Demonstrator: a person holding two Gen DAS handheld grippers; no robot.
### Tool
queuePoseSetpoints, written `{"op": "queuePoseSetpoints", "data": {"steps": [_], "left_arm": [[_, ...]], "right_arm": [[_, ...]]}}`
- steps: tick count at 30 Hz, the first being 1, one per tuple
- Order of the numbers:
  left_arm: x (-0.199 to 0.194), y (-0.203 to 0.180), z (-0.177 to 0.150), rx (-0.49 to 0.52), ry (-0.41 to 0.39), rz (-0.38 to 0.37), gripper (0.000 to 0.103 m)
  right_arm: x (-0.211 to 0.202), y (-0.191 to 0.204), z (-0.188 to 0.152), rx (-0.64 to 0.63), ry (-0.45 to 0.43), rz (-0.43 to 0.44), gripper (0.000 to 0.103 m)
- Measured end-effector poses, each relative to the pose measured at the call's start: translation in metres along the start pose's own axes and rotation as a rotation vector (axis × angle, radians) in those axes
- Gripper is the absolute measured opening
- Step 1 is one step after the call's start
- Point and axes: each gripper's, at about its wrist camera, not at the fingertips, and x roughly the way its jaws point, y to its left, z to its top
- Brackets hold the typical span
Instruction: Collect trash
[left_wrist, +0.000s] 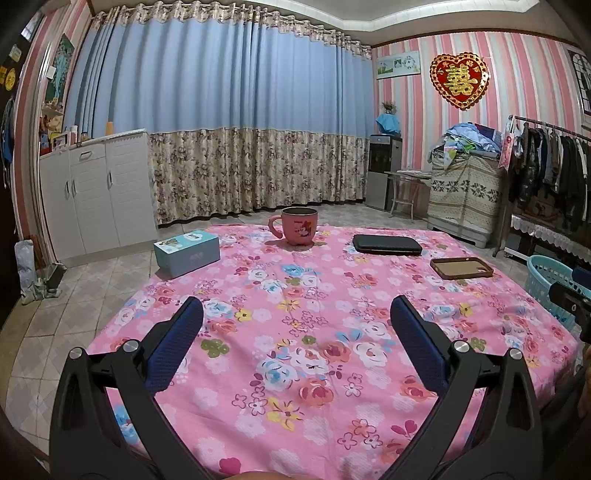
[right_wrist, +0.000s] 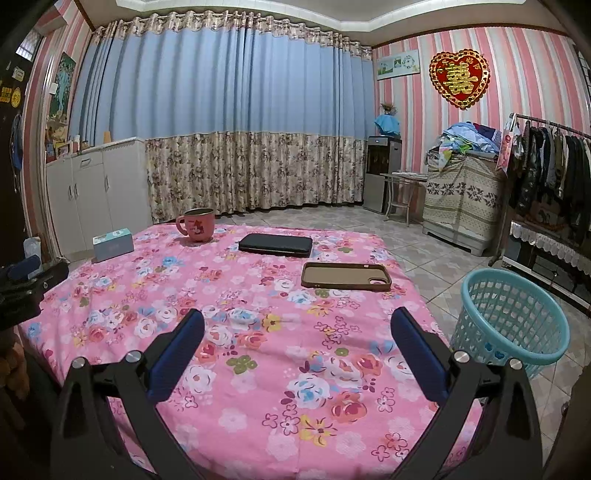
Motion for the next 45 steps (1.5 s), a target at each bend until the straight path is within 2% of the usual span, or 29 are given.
{"op": "queuePoseSetpoints", "data": {"steps": [45], "left_arm": [[0.0024, 0.0016, -0.0004, 0.001, 0.002, -0.006, 0.098]], "right_arm": [[0.0008, -0.0016, 0.0001, 0.003, 0.009, -0.009, 0.099]]}}
